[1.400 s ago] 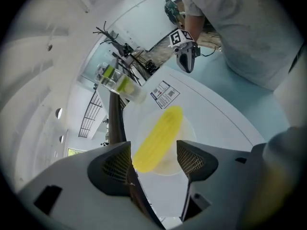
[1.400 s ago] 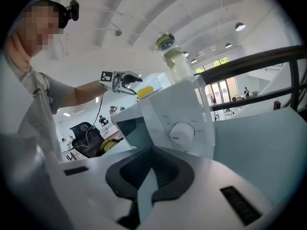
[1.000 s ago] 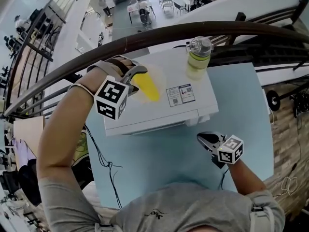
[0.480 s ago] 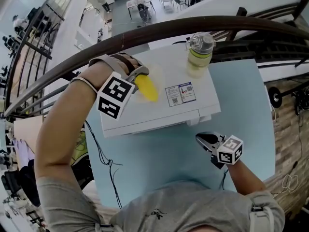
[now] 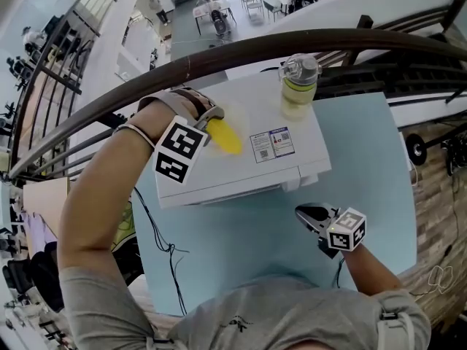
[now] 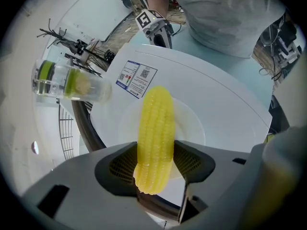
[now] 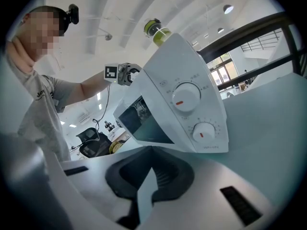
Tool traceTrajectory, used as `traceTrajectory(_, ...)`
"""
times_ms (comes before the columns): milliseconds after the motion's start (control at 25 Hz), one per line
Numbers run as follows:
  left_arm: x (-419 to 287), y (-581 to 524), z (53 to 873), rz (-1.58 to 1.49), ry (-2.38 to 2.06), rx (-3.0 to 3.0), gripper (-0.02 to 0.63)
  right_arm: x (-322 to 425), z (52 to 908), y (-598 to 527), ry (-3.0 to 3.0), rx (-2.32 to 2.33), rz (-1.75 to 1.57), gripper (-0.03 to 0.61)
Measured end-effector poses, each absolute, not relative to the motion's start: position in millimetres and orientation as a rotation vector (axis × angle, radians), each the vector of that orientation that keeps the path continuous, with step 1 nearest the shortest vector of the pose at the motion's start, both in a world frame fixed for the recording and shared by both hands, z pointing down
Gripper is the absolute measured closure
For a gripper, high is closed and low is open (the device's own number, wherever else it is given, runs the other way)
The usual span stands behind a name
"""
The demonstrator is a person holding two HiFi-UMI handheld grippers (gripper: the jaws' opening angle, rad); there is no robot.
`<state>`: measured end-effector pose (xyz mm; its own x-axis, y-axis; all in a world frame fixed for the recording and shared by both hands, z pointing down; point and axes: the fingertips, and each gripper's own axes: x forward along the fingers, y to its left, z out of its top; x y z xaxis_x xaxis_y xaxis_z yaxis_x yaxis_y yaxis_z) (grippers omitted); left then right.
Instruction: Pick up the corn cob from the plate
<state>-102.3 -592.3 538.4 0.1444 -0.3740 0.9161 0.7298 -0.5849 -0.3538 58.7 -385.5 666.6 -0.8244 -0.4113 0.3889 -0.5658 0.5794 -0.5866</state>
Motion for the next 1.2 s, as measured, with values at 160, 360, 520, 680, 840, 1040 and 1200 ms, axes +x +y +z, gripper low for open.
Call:
traceTrajectory(160,-103,-594,538,-1.587,-0.321,-1.564,0.367,64,663,-383,-2.597,0.838,1.084,0.563)
traceTrajectory(360,-105,-597,536,-1.600,-0.256,-1.617,0.367,68,657,-378,-2.599,0.859,1.074,0.563)
traceTrajectory(520,-104,-600,534,-1.604,-0.205,-1.642,0.368,74,651,-376,-2.595,0.891,1.067,0.563)
traceTrajectory(680,-102,-602,525,-1.593,-0.147,-1.671,0.368,76,643,-376,-2.604,0.912,1.051,0.563)
traceTrajectory(840,-98,-599,514,-1.576,-0.106,-1.718,0.368,78,630,-382,-2.624,0.928,1.000,0.563)
traceTrajectory(1040,-92,-595,487,-1.526,-0.020,-1.809,0.368,80,608,-391,-2.648,0.957,0.928,0.563)
traceTrajectory(1200,-88,-589,457,-1.465,0.071,-1.896,0.368,83,581,-403,-2.679,0.993,0.830,0.563)
